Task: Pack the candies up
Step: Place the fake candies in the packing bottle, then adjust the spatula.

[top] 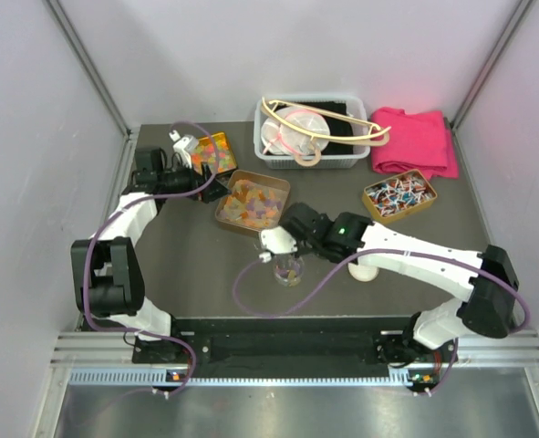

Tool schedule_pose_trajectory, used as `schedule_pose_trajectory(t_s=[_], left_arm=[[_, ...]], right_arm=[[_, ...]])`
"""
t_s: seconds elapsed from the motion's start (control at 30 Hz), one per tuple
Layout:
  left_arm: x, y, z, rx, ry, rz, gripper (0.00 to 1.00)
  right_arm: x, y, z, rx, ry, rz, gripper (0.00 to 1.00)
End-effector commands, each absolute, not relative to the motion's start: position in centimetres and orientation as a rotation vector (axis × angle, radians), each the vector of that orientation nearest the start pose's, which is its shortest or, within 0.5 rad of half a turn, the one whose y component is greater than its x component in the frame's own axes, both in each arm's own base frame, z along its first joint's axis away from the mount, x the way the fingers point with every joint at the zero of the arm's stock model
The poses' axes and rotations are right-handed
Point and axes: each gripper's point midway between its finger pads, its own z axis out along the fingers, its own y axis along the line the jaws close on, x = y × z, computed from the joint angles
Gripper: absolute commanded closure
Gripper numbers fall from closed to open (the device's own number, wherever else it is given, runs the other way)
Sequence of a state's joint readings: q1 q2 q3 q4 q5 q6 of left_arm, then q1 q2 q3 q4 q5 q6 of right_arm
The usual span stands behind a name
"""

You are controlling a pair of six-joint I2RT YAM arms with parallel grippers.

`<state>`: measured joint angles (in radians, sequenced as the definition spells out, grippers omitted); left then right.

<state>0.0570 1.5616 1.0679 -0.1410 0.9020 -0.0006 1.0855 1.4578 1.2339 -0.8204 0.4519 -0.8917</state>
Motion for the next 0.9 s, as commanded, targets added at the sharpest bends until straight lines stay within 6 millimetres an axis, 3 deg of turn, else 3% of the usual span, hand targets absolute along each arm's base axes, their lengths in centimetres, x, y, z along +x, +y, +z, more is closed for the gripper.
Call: schedule_pose_trajectory(t_s=[0.0, 0.33, 0.57, 0.87], left_arm=[[36.9, -14.3, 22.3, 0.597, 1.806, -1.154, 0.01], [33.1, -18.9, 22.4, 0.763, 1.748, -1.339, 0.06], [32.9, -19.3, 22.0, 0.773, 1.754, -1.368, 0.10], [33.1, -19.6, 21.8, 0.768, 1.753, -1.380, 0.18]], right_arm=[[28.2, 27.7, 23.6, -1.636, 1.504, -0.349, 1.00], [30.2, 31.8, 24.6, -1.453, 1.513, -0.200, 1.00], [30.7, 33.0, 25.7, -1.414, 1.500, -0.163, 1.00], [30.5, 33.4, 25.2, -1.424, 1.501, -0.143, 1.00]])
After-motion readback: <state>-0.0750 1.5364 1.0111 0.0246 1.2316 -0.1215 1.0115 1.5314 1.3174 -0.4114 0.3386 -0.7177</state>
